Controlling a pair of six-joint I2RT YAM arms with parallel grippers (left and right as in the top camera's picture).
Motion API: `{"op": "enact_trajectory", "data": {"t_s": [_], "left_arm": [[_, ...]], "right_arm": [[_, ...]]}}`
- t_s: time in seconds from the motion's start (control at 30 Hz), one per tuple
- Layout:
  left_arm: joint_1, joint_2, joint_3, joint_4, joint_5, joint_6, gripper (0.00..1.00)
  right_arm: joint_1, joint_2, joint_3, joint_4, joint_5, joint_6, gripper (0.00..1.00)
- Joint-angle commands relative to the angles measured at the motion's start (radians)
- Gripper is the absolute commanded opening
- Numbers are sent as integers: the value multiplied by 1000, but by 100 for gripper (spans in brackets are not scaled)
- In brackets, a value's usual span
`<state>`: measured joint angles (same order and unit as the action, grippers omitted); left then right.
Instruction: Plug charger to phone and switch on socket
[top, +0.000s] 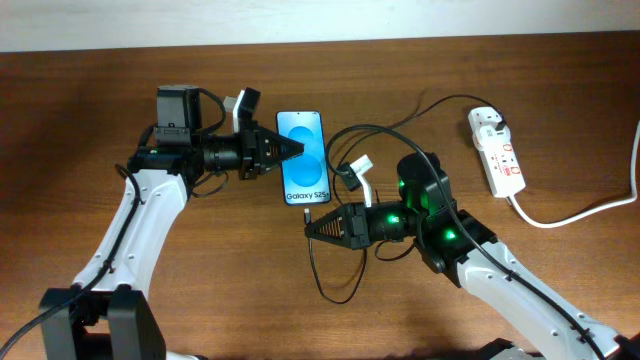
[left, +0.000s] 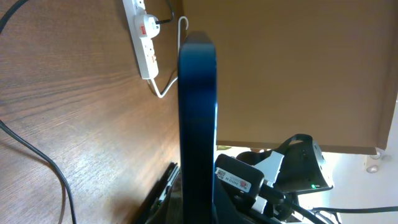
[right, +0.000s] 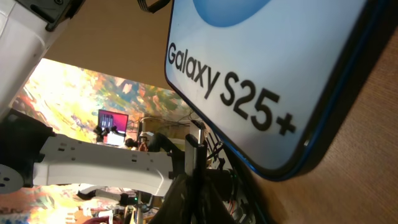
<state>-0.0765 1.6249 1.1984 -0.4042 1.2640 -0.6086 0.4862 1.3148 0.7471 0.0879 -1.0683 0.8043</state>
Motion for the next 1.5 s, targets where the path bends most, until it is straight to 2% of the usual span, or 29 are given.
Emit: {"op": "enact_trajectory", "data": {"t_s": [0.0,0.43,0.57,0.63,0.7,0.73,0.87,0.93,1.0,1.47], "left_arm": [[-2,-19,8,-2,23,24,0],[-2,-19,8,-2,42,39,0],[-2,-19,8,-2,41,39,0],[-2,-19,8,-2,41,39,0],[-2,-19,8,-2,41,39,0],[-2,-19,8,-2,41,39,0],[-2,-19,8,-2,25,38,0],[-14,-19,8,-2,-81,-8,0],[-54,-19,8,-1,-114,-8,0],[-65,-19,8,-2,-75,-7,0]], "right_arm": [[3,0,5,8,-18,-10,4],[3,0,5,28,-5,2,4],[-5,-7,5,21,-93,21,4],[-68,-59,5,-38,-143,27,4],[-122,-129,5,-183,-172,-29,4],[-119,-154,5,-234,-164,-73,4],[-51,-128,5,-230,-63,-76,4],[-28,-89,5,-230,-56,-95,4],[-28,-82,5,-227,-24,-94,4],[-30,-33,5,-170,49,-90,4]]}}
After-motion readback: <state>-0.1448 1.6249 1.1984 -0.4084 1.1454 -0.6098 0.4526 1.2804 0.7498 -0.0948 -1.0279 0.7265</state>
